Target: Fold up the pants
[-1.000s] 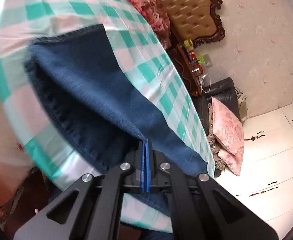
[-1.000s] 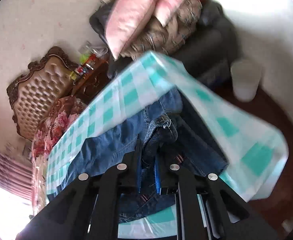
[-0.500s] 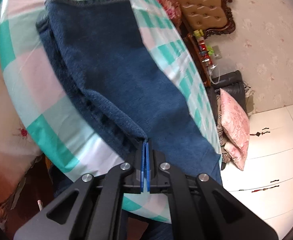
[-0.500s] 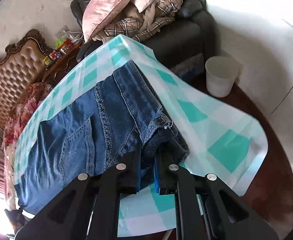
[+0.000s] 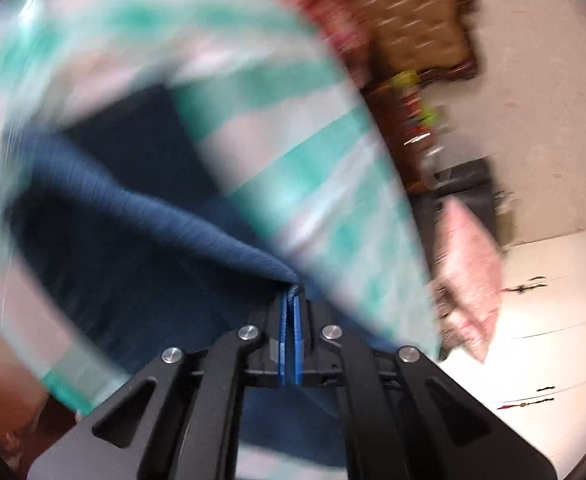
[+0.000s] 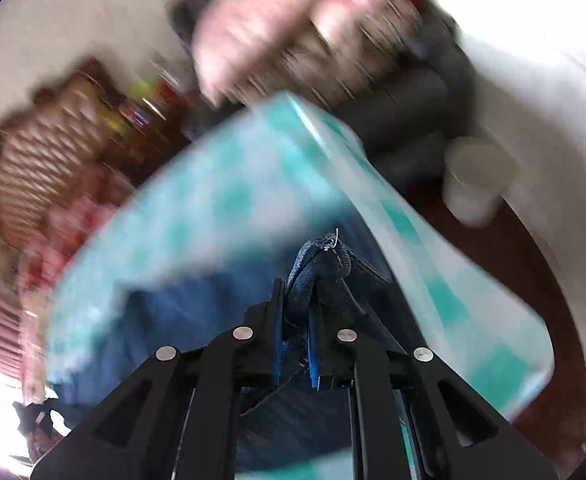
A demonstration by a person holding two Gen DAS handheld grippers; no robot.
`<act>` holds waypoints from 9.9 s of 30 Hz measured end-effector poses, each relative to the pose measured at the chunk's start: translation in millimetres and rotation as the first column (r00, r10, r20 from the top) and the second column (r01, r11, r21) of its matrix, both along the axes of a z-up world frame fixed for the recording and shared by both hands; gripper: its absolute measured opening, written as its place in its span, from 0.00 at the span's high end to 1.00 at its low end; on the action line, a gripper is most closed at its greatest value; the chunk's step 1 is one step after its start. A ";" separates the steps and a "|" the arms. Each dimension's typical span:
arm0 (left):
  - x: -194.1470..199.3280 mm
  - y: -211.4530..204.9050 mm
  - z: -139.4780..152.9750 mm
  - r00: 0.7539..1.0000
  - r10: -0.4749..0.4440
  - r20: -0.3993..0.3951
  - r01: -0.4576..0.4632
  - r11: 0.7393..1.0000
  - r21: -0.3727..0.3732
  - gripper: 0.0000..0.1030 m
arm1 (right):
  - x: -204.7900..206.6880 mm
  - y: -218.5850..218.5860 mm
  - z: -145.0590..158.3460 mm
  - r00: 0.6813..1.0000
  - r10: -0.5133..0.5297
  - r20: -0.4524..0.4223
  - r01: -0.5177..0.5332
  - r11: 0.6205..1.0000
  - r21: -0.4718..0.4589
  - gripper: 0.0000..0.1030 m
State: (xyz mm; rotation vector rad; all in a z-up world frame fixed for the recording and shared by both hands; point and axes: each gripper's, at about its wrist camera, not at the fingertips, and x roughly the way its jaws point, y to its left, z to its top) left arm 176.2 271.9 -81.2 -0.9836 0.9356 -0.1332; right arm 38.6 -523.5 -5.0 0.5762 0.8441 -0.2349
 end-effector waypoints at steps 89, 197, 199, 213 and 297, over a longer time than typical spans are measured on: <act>108.8 -302.8 -45.8 0.343 -0.922 -0.181 0.758 0.158 0.633 0.99 | 51.5 96.9 -30.3 0.929 0.348 -0.126 -0.370 0.873 -0.319 0.48; 53.0 -44.9 -58.0 0.977 -0.210 -0.039 0.160 0.601 0.783 0.66 | -30.6 169.7 -100.4 0.976 0.060 -0.208 -0.152 0.874 -0.461 0.15; 47.3 -8.0 -46.2 0.990 -0.138 0.004 0.091 0.676 0.731 0.66 | -24.9 186.2 -96.5 0.975 0.102 -0.199 -0.184 0.870 -0.458 0.15; -61.2 -13.4 -36.2 0.997 -0.076 0.013 0.032 0.556 0.830 0.51 | -8.4 277.7 -114.6 0.947 0.262 -0.185 -0.310 0.897 -0.316 0.14; -105.4 -58.1 -63.5 0.991 -0.077 0.106 -0.003 0.795 0.607 0.62 | 147.0 488.3 -152.4 0.688 0.675 -0.267 -0.721 0.592 -0.361 0.50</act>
